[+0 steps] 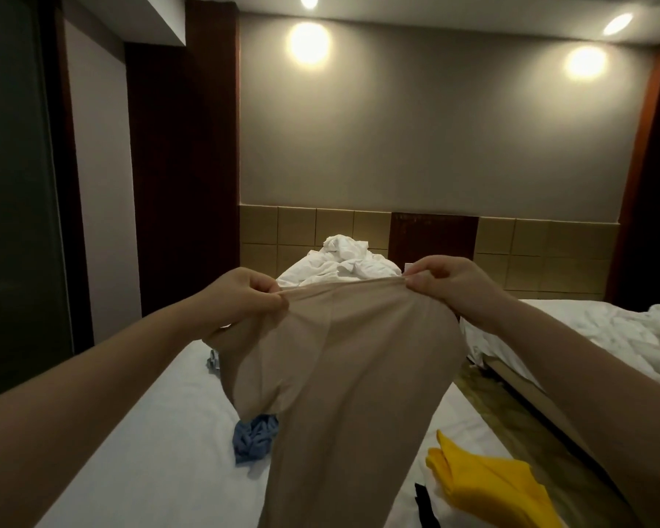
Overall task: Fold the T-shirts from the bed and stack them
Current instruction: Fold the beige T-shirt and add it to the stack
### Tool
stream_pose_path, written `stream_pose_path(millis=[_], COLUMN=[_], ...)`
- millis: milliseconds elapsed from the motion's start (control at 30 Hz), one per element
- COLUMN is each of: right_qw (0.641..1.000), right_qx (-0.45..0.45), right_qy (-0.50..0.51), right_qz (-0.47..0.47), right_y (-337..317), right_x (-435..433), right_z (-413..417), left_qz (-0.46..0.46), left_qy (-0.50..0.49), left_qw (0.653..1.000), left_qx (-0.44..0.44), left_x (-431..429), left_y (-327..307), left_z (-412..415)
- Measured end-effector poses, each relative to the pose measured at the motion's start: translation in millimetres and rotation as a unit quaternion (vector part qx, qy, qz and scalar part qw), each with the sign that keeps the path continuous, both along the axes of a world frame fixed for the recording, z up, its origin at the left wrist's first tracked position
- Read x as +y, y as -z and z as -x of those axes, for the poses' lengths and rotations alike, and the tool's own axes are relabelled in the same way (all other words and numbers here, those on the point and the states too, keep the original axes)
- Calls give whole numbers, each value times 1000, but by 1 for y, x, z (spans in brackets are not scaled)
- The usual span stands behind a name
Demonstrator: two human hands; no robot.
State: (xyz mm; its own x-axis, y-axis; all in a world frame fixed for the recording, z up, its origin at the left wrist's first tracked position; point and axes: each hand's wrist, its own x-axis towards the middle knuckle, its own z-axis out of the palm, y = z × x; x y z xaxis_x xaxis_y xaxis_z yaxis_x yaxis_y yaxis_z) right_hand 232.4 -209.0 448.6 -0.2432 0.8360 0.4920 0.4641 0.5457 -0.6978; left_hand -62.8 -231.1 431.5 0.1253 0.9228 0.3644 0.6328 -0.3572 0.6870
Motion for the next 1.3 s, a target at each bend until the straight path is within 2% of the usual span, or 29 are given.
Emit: stream_pose_path(millis=[100, 233, 467, 533, 600, 667, 767, 833, 1000, 1100, 1300], right_qw=[997, 988, 985, 984, 981, 986, 978, 969, 965, 963, 982], right_qx=[-18, -7, 7, -2, -23, -27, 5, 18, 99, 109, 72], right_qy=[55, 124, 158, 164, 177, 162, 110, 123, 207, 235, 143], right_qz=[-44, -94, -66, -71, -73, -15, 179, 215, 128, 76, -104], right_y=[-2, 0, 11, 13, 16, 18, 19, 26, 48, 56, 69], right_x=[4, 9, 20, 22, 24, 29, 33, 41, 61, 65, 46], right_z=[-1, 1, 5, 4, 6, 7, 6, 7, 19, 21, 28], left_qz=[-7, -21, -28, -50, -87, -131, -183, -204, -196, -158, -21], left_qy=[-17, -79, -86, -92, -113, -127, -120, -104, -64, -61, -70], left_qw=[999, 988, 995, 994, 990, 981, 969, 965, 972, 981, 991], left_qx=[34, 133, -31, -32, 3, 64, 115, 126, 115, 94, 114], left_x=[3, 11, 19, 20, 21, 23, 26, 29, 37, 39, 39], left_y=[3, 21, 37, 34, 34, 34, 36, 38, 37, 36, 42], left_z=[-1, -5, -6, -4, -3, -2, 2, 6, 0, -4, 13])
